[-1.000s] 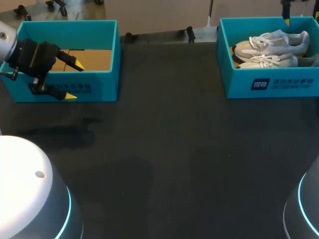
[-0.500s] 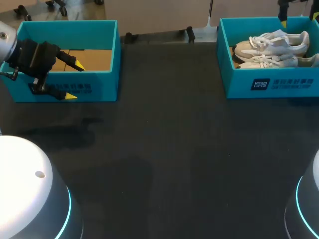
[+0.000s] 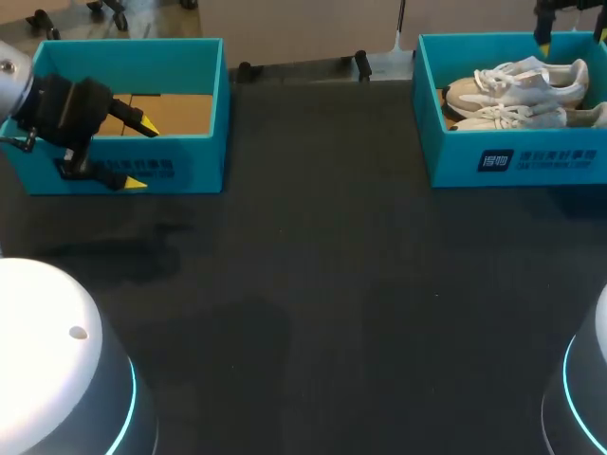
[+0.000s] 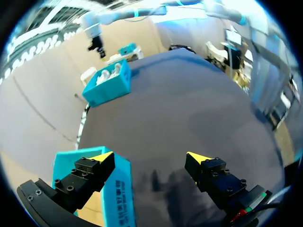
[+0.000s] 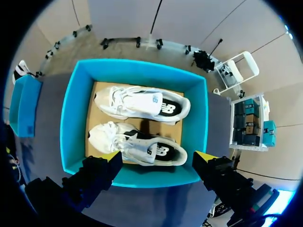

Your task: Take the shoe out of the shoebox, open the shoe tongue, remove and reinsert the insole, then place the shoe into the shoebox

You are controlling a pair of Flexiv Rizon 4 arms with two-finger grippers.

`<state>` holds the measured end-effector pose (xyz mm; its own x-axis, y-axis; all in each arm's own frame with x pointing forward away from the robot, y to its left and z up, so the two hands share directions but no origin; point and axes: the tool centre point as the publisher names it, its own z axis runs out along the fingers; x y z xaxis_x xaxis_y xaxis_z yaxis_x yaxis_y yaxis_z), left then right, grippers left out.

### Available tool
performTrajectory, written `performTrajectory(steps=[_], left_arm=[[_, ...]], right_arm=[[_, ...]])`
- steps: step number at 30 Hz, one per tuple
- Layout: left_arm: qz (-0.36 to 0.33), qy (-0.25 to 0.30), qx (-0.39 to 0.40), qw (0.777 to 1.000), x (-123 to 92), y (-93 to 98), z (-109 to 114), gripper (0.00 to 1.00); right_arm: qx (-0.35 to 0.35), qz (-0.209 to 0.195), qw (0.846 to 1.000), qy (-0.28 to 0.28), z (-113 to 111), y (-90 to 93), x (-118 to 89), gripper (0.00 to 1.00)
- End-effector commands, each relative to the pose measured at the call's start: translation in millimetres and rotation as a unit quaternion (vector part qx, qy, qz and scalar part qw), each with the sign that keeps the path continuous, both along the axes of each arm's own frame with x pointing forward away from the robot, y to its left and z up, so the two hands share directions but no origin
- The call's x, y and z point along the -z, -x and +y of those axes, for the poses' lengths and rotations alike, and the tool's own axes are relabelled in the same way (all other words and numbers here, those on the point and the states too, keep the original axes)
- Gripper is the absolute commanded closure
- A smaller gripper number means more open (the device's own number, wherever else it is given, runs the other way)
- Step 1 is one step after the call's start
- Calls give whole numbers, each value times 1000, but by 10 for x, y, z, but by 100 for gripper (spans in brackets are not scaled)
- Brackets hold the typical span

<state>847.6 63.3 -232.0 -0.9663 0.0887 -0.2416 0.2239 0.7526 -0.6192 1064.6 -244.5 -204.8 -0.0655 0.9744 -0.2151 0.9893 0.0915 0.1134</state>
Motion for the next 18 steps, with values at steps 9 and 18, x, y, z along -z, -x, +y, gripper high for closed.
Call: performTrajectory(steps=[9, 18], left_arm=[[125, -135, -308, 934, -205, -277, -170, 0], [179, -136, -575, 786, -206, -407, -115, 0]], right_arm=[[6, 34, 999, 3, 135, 330, -121, 0], [12, 68, 998, -13, 207, 696, -114, 0]])
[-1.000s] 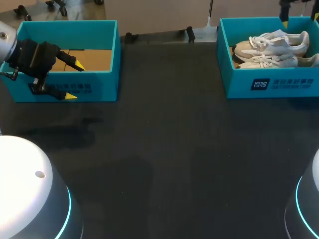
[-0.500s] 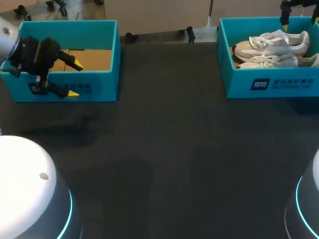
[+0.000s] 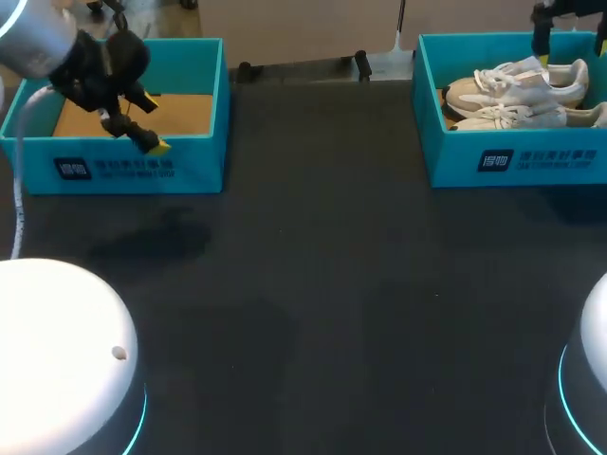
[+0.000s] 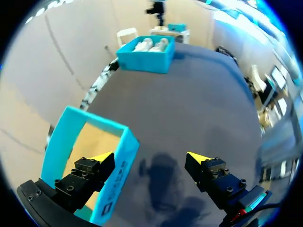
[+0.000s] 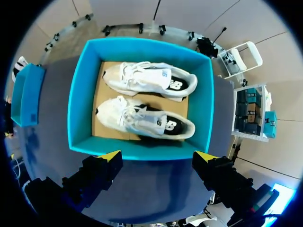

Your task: Take the shoe out of the shoebox, open the shoe tongue, remove and reinsert the insole, then place the shoe into the shoebox

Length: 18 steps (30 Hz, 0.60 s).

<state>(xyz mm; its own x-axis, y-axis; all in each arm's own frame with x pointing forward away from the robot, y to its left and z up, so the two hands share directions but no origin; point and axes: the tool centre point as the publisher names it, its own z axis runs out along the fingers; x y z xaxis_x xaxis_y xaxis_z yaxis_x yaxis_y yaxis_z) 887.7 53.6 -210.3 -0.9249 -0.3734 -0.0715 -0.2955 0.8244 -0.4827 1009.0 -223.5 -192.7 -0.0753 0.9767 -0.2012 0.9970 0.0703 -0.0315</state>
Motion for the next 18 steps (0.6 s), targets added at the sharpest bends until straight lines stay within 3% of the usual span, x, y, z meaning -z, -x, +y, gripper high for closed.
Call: performTrajectory(steps=[1, 3, 18], left_arm=[[84, -90, -384, 915, 11, -7, -8, 0], [67, -104, -397, 909, 12, -16, -7, 0], [84, -91, -412, 903, 15, -21, 10, 0]], right_arm=[[-5, -3, 1000, -13, 11, 193, 13, 0], [-24, -11, 1000, -9, 62, 297, 9, 0], [-24, -11, 1000, -9, 62, 297, 9, 0]])
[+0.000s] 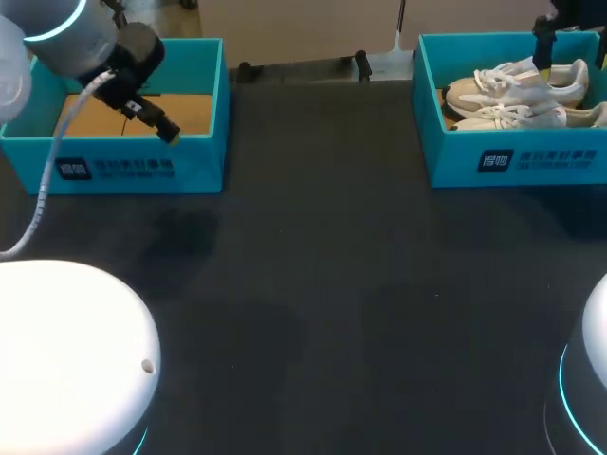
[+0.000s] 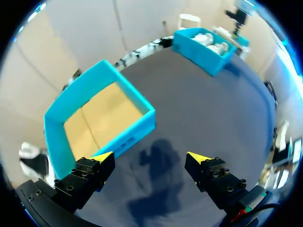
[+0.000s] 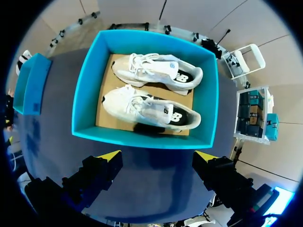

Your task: Take the shoe out of the shoebox, open the shoe tongue, remove and reinsert the insole, then place the shoe into the shoebox

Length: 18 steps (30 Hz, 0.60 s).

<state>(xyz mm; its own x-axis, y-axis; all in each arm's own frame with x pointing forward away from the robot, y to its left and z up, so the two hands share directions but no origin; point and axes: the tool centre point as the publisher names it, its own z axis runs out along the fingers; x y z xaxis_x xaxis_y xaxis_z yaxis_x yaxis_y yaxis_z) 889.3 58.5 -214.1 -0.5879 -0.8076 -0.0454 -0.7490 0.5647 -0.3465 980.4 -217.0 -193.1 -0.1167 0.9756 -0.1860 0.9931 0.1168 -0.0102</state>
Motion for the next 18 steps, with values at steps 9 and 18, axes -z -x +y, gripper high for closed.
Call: performTrajectory(steps=[9, 18], left_arm=[[113, 29, -215, 970, 28, -20, 36, 0], [146, 54, -264, 952, 73, -34, 140, 0]], right_arm=[[0, -6, 1000, -15, 6, 164, 24, 0], [19, 1, 999, -26, 75, 515, -18, 0]])
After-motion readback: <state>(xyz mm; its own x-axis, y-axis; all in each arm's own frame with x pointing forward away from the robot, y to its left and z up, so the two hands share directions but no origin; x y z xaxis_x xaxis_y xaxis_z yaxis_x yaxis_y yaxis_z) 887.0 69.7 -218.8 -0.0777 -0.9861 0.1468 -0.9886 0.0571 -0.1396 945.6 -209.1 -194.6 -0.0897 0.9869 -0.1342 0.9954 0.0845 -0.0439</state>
